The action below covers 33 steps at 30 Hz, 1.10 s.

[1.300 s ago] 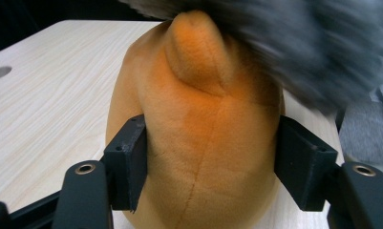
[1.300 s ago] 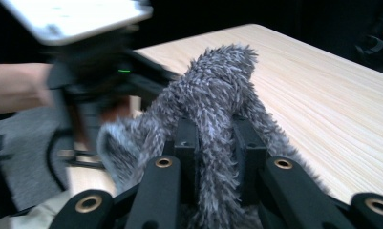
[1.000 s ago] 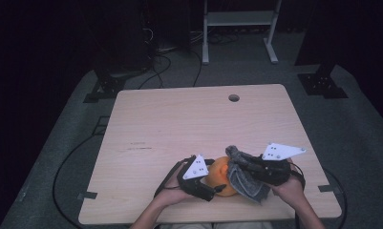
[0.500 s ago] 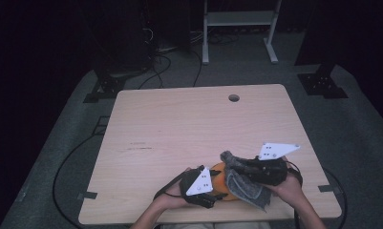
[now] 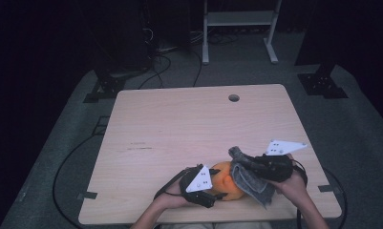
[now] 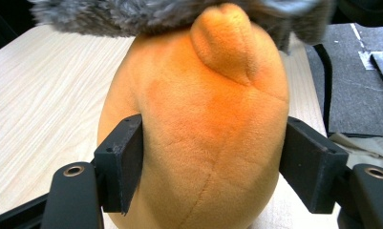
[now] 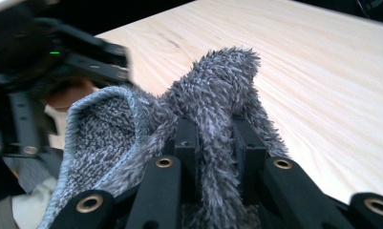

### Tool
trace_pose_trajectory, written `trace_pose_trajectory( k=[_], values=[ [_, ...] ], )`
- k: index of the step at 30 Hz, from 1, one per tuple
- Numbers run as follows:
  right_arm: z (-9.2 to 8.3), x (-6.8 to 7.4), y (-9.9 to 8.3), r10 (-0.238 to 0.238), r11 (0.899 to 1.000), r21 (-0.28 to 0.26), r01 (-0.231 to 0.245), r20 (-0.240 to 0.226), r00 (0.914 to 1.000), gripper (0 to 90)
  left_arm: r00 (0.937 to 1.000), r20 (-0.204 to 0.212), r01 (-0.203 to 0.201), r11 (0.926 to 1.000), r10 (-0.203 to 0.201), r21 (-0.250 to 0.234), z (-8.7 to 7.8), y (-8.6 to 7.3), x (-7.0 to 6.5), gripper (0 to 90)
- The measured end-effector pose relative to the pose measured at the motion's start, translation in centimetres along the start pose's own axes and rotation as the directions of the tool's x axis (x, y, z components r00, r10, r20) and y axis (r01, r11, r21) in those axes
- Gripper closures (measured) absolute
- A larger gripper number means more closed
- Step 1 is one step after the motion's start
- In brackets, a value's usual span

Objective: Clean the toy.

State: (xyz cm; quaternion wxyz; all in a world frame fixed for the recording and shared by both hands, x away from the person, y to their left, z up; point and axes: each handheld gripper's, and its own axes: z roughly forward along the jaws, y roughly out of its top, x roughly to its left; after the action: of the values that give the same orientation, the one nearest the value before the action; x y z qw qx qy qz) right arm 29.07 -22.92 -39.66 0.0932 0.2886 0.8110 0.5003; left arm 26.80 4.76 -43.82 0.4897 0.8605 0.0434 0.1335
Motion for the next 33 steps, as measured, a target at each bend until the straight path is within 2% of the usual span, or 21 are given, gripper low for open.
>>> trace_pose_trajectory(
  k=[2, 3, 4, 8, 10, 13, 16, 19, 22, 23, 25, 27, 28, 30, 32, 33],
  values=[
    [-0.1, -1.0, -0.6, 0.037, 0.999, 0.005, -0.037, 0.018, 0.9991, 74.9, 1.0, 0.008, 0.002, 1.0, -0.002, -0.004, -0.1, -0.2, 0.2, 28.9],
    [-0.3, -1.4, -0.9, 0.064, 0.998, 0.001, -0.064, 0.016, 0.9978, 74.9, 0.9999, 0.012, 0.003, 1.0, -0.003, -0.004, -0.1, -0.2, 0.2, 28.9],
    [-0.3, -1.5, -0.9, 0.072, 0.997, -0.004, -0.072, 0.008, 0.9974, 74.9, 0.9999, 0.016, 0.001, 1.0, -0.001, -0.002, 0.0, -0.2, 0.2, 28.7],
    [-0.2, -0.7, -0.5, 0.03, 1.0, -0.003, -0.03, -0.017, 0.9994, 75.1, 0.9997, 0.023, 0.005, 1.0, -0.005, 0.003, -0.3, -0.4, 0.4, 28.0],
    [-0.1, -1.3, -0.8, 0.058, 0.998, -0.002, -0.058, -0.025, 0.998, 75.1, 0.9997, 0.021, 0.013, 0.9999, -0.013, 0.002, -0.4, -0.5, 0.6, 28.0],
    [-0.2, -2.5, -1.8, 0.116, 0.993, 0.007, -0.116, -0.009, 0.9932, 75.1, 0.9995, 0.023, 0.02, 0.9998, -0.02, 0.002, -0.4, -0.6, 0.7, 28.0],
    [-0.9, -2.7, -2.1, 0.12, 0.993, 0.003, -0.12, 0.006, 0.9928, 75.4, 0.9994, 0.028, 0.02, 0.9998, -0.02, 0.002, -0.5, -0.7, 0.7, 27.5],
    [-1.1, -2.4, -2.0, 0.116, 0.992, -0.034, -0.117, -0.043, 0.9923, 75.4, 0.999, 0.029, 0.036, 0.9994, -0.036, -0.001, -0.7, -0.9, 1.0, 27.0],
    [-0.7, -2.6, -2.1, 0.114, 0.993, -0.019, -0.115, -0.046, 0.9924, 75.4, 0.9984, 0.021, 0.052, 0.9986, -0.052, -0.003, -0.9, -1.1, 1.2, 26.7],
    [-0.5, -3.0, -2.4, 0.135, 0.991, -0.009, -0.135, -0.046, 0.9898, 75.4, 0.9983, 0.021, 0.055, 0.9985, -0.055, -0.003, -0.9, -1.1, 1.3, 26.7],
    [-0.5, -3.5, -2.8, 0.146, 0.989, 0.015, -0.146, -0.015, 0.9891, 75.5, 0.997, 0.023, 0.073, 0.9973, -0.073, -0.007, -1.1, -1.3, 1.6, 26.6],
    [-0.9, -3.4, -2.9, 0.161, 0.986, -0.025, -0.162, -0.046, 0.9859, 75.6, 0.9948, 0.022, 0.1, 0.9948, -0.1, -0.016, -1.2, -1.4, 1.9, 26.5],
    [-1.1, -3.1, -2.7, 0.155, 0.987, -0.037, -0.157, -0.055, 0.9863, 75.5, 0.9929, 0.023, 0.117, 0.9929, -0.117, -0.021, -1.2, -1.6, 2.1, 26.4],
    [-1.0, -2.5, -2.2, 0.135, 0.987, -0.071, -0.143, -0.107, 0.9851, 75.4, 0.9906, 0.019, 0.136, 0.9903, -0.136, -0.027, -1.4, -1.7, 2.3, 26.3],
    [-0.6, -2.1, -2.1, 0.123, 0.989, -0.063, -0.13, -0.116, 0.9857, 75.2, 0.987, 0.023, 0.16, 0.9867, -0.159, -0.028, -1.6, -2.0, 2.6, 26.3],
    [-0.1, -2.1, -2.2, 0.119, 0.992, -0.036, -0.124, -0.105, 0.9873, 75.3, 0.9844, 0.029, 0.174, 0.9843, -0.174, -0.027, -1.7, -2.1, 2.8, 26.2]
  ],
)
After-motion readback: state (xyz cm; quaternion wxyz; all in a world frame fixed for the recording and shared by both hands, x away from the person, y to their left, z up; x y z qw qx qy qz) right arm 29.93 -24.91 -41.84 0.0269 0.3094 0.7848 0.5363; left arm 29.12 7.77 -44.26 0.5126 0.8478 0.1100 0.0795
